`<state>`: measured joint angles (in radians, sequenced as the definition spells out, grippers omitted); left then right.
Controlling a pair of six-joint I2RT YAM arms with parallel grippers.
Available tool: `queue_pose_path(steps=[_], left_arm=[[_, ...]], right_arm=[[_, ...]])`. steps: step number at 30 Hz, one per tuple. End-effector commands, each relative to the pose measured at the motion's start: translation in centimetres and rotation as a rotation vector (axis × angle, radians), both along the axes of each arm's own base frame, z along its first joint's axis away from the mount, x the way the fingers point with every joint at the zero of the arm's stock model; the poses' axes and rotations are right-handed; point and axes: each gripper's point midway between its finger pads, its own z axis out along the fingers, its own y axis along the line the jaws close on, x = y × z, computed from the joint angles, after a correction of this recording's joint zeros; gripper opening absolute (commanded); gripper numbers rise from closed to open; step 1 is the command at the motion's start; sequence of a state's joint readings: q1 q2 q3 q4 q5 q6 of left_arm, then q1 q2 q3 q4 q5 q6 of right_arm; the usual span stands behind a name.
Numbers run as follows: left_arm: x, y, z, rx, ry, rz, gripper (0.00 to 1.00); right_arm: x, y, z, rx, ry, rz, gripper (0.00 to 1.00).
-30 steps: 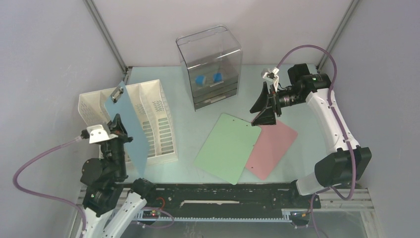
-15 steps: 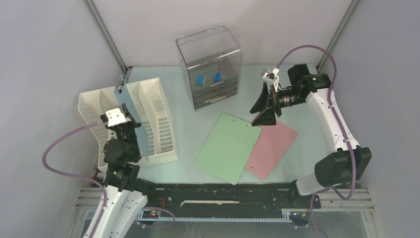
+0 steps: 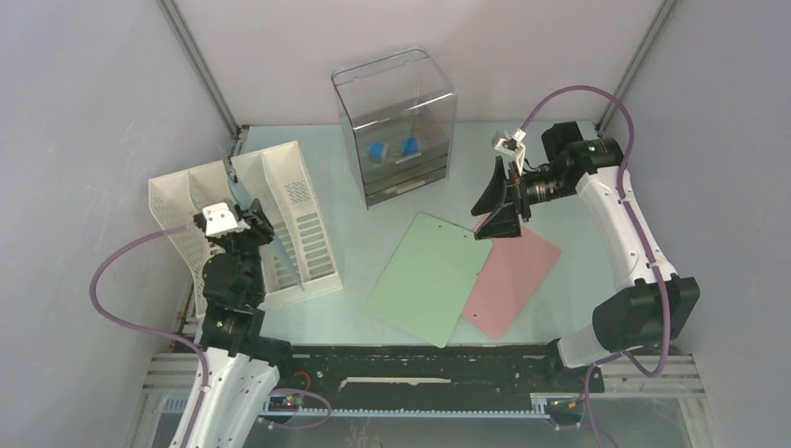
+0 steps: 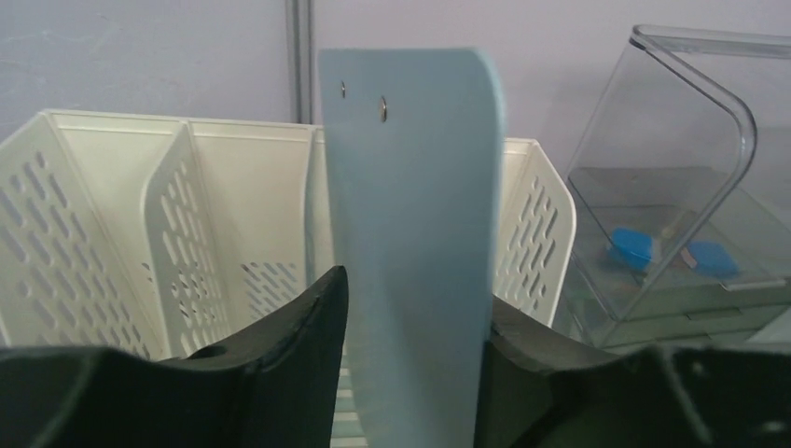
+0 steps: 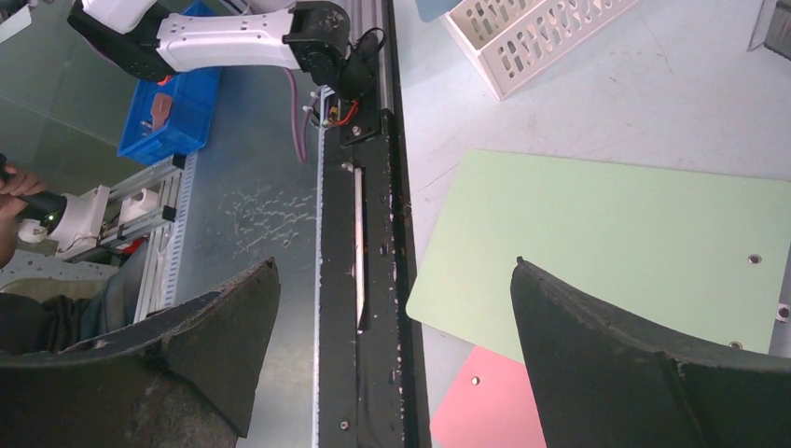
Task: Organize the desk
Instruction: Place the folder in the storage box.
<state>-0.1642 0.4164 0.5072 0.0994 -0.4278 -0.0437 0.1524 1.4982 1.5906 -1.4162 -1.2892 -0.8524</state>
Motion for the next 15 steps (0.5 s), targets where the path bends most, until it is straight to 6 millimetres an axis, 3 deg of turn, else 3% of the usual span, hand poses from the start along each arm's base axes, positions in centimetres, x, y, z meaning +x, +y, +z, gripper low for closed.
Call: queue_pose_path(steps=[1,6,10,15], left_arm=[[-0.7,-0.8,1.6,-0.076,0.022,-0.058,0.53],[-1.2,-1.4,2.9,-0.166,0.116,-0.083,0.67],[-1.0,-2.4,3.1,-0.22,0.216,-0.12,0.89],[-1.0,-1.5,3.5,-0.296,0.268,-0.039,0.94]], right_arm=[[-0.2,0.2,1.0,0.031,-0.029,0.014,1.0],[-0.2,0.2,0.8,0.033,-0.019,0.015,1.0],[-0.2,0.2,0.9,0.034,-0.02,0.015,1.0],[-0.2,0.2,1.0,0.035,-0.02,0.015,1.0]])
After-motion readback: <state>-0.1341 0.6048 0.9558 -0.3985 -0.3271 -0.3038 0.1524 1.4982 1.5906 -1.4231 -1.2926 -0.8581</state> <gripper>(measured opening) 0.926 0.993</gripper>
